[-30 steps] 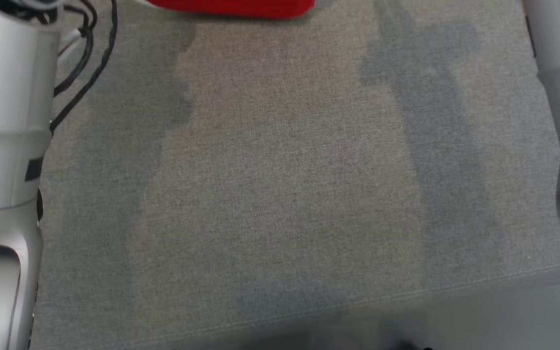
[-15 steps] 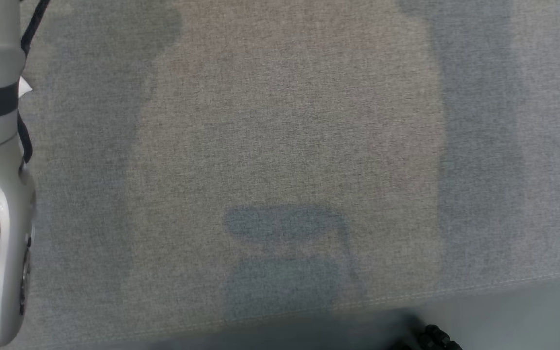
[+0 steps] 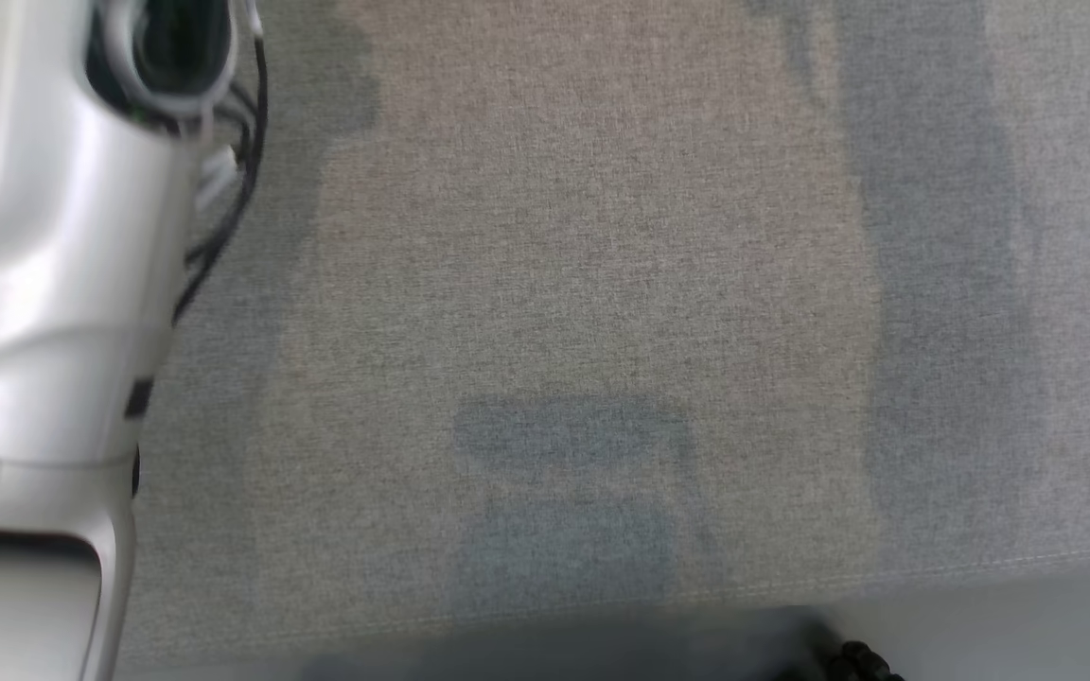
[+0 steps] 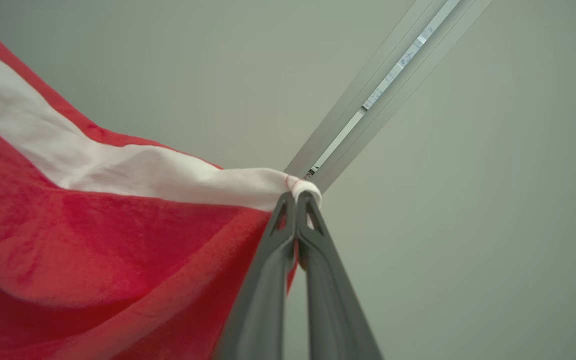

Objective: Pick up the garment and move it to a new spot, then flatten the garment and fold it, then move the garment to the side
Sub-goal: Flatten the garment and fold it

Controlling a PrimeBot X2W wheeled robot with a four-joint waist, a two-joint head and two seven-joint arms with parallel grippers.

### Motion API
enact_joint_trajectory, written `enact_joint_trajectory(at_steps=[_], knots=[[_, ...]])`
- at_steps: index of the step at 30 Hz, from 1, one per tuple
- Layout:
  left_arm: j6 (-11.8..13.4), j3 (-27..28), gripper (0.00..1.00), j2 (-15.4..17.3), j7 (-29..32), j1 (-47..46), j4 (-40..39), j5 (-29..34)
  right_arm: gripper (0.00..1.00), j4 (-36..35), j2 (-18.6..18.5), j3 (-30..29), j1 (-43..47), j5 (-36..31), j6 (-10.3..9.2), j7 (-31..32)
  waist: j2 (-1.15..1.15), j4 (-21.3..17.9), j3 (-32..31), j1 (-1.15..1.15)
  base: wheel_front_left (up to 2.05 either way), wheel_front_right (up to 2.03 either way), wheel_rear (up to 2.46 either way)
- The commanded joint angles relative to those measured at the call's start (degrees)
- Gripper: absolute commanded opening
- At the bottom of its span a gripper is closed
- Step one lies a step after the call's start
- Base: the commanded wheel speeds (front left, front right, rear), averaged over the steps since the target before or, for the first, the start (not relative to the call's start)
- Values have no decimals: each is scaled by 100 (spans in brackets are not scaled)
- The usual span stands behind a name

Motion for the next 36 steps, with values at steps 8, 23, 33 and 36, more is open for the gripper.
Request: enact_joint_trajectory(at_steps=[8,23,33,36], knots=[[43,-491,0,334,315,1848,-406,-198,0,-523,-613,1196,1797,1454,-10,435,0,156,-1102,0,0,0,0],[389,-1444,0,1175,1141,4171,-1366,101,0,-3410,-2530,2408,5152,3710,-10,1851,0,180,-2355,0,0,0,0],[832,-1956,0,1682,1379,5322,-1978,441,0,-4489,-3538,3046,6306,5132,-10,2362,0,175,-2931,0,0,0,0],[933,-2000,0,1760,1368,5580,-2161,417,0,-4713,-3710,2950,6578,5272,-10,2494,0,186,-3040,0,0,0,0]])
